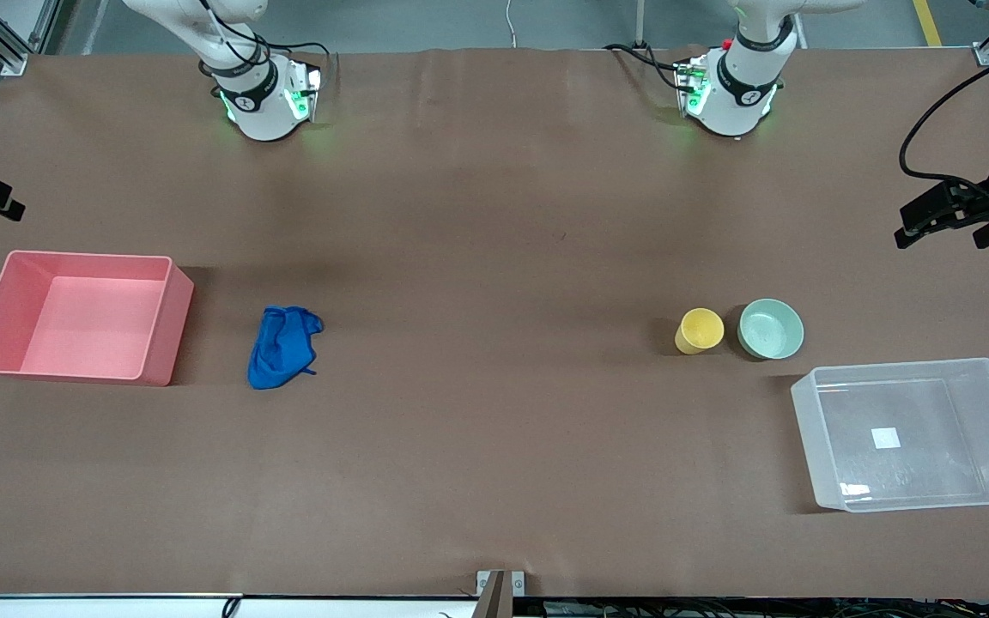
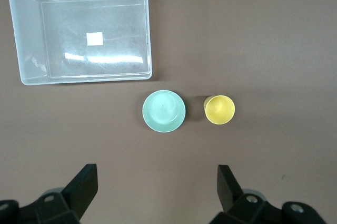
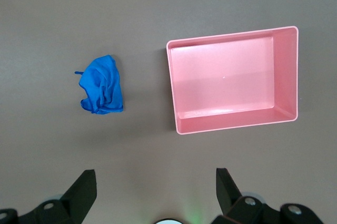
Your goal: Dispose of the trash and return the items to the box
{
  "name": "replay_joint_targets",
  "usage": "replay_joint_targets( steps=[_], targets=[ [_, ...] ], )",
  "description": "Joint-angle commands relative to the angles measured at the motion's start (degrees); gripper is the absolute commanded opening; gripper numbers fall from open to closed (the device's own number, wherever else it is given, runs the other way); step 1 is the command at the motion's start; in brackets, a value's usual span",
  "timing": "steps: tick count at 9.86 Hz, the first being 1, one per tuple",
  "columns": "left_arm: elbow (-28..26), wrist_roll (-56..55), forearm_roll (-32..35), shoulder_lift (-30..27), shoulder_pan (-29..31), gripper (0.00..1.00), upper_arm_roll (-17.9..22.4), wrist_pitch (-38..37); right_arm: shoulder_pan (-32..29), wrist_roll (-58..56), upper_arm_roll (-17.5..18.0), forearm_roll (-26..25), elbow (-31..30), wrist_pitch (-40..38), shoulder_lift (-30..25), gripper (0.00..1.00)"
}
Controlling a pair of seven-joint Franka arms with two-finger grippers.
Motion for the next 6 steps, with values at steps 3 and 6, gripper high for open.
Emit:
replay_joint_targets(
  steps=[3,6],
  targets=[
    [-3.1,0.7,0.5,2.3,0.2,0.99,0.0,3.6,0.4,-0.2,-0.1,1.1,-0.6,-0.2,-0.5,1.00],
    [-9.5,0.7,0.4,5.4,1.1,0.98,0.0,11.3,2.1,0.0,0.0,1.2,-1.7,1.5,0.6,1.00]
  ],
)
